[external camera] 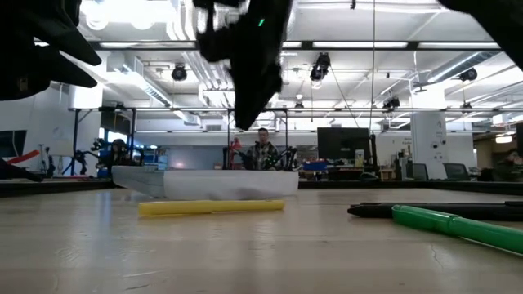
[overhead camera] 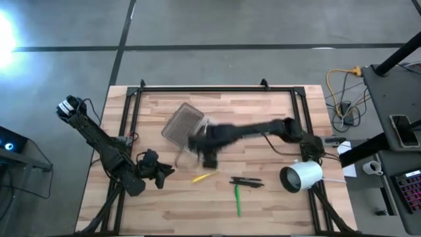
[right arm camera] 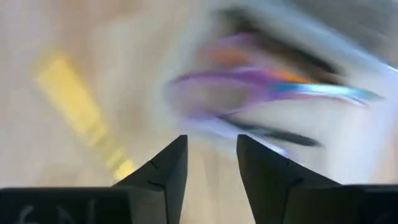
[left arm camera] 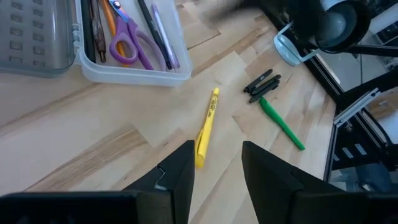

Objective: Pick & place school supplies into a supply box
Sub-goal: Put the yellow pen into the black supply box

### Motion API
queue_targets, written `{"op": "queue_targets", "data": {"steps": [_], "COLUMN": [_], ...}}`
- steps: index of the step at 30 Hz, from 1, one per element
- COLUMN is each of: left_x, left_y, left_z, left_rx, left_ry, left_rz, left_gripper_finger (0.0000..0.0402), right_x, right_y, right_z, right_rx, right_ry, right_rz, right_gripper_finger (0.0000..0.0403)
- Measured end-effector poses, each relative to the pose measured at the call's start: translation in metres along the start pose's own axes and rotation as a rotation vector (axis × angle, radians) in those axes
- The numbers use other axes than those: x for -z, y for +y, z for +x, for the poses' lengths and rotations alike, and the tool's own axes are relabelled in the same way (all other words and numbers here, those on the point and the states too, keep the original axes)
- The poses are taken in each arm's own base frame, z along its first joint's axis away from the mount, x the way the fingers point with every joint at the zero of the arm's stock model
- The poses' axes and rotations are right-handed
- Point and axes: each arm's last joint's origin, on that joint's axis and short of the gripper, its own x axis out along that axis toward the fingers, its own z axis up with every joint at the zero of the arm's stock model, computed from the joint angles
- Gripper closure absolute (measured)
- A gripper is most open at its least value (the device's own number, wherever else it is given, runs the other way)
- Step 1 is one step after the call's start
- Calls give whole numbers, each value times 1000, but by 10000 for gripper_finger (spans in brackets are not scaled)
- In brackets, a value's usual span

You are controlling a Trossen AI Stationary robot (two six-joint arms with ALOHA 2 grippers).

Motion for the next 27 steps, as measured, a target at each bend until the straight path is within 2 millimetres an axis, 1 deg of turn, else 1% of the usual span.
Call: {"op": "queue_targets", "data": {"steps": [2, 5, 7, 10, 13, 20, 25, 27], "left_x": [0, 0, 0, 0, 1, 4, 6, 7], "left_y": [0, 0, 0, 0, -1, -5, -9, -10], "left_z": [0, 0, 0, 0, -1, -4, -7, -7], "left_rx": [0, 0, 0, 0, 7, 52, 87, 96], "left_ry": [0, 0, 0, 1, 9, 37, 48, 48], "left_rz": [1, 4, 8, 9, 10, -19, -39, -47], "left_gripper_finger": [284, 284, 284, 284, 284, 284, 284, 284], "right_x": [9, 22, 29, 33, 30, 29, 24, 20], "right_y": [30, 68, 87, 103, 105, 101, 95, 91], "right_z": [-2, 2, 11, 26, 38, 72, 83, 83], "right_rx": [-48, -92, -120, -133, -134, -115, -84, -55], "right_ry": [19, 25, 16, -3, -15, 31, 19, 12], "right_rz": [-183, -358, -411, -423, -403, -406, -386, -357], "right_gripper_finger": [267, 259, 254, 244, 232, 206, 209, 216]}}
